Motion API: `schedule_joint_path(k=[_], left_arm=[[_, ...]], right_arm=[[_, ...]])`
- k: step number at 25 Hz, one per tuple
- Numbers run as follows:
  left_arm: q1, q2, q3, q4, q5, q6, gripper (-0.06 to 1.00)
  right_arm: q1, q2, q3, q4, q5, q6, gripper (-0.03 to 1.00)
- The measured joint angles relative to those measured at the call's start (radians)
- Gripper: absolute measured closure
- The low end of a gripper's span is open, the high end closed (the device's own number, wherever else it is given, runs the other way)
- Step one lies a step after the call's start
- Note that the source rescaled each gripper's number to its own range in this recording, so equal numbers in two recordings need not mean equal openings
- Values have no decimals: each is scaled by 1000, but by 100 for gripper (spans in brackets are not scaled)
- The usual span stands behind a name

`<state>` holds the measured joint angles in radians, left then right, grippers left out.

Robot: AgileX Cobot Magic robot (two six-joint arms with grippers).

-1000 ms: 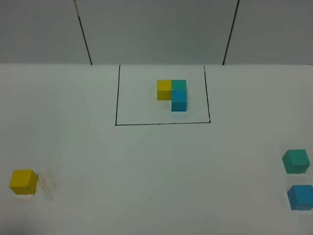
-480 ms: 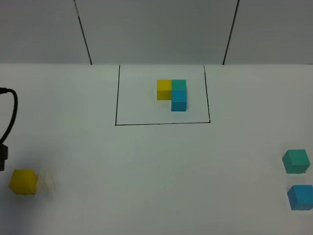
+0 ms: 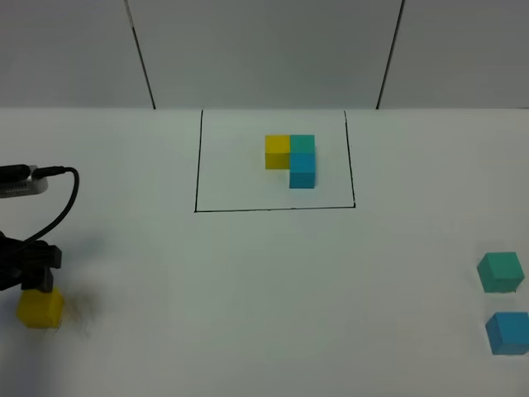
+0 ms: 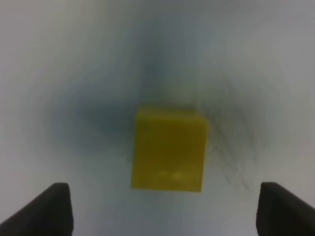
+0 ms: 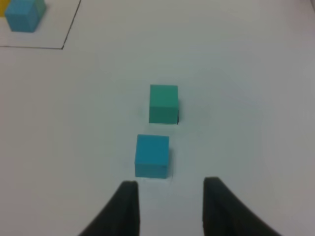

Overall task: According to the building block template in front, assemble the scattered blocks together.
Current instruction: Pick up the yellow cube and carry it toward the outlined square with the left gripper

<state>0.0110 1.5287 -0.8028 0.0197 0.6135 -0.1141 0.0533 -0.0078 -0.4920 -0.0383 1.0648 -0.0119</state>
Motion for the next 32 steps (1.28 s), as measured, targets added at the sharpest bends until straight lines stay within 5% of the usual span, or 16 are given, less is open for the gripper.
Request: schedule_joint_path(k=[15,19,21,23,24,28,32], left_arm=[[0,177,0,-7,-92,1,35],[0,190,1,-7,-109,1,49],[0,190,1,-7,-113,1,66],[0,190,1,-7,-114,2,94],[0,190,1,-7,-114,6,94],[-5,190,-13,-11,-95,132,94],[-82,186,-80,-60,-26,415,94]], right_arm=[[0,0,0,0,0,0,97],[0,0,0,0,0,0,97],[0,0,0,0,0,0,97],[0,0,0,0,0,0,97],[0,0,0,0,0,0,97],[0,0,0,0,0,0,97],[0,0,0,0,0,0,97]])
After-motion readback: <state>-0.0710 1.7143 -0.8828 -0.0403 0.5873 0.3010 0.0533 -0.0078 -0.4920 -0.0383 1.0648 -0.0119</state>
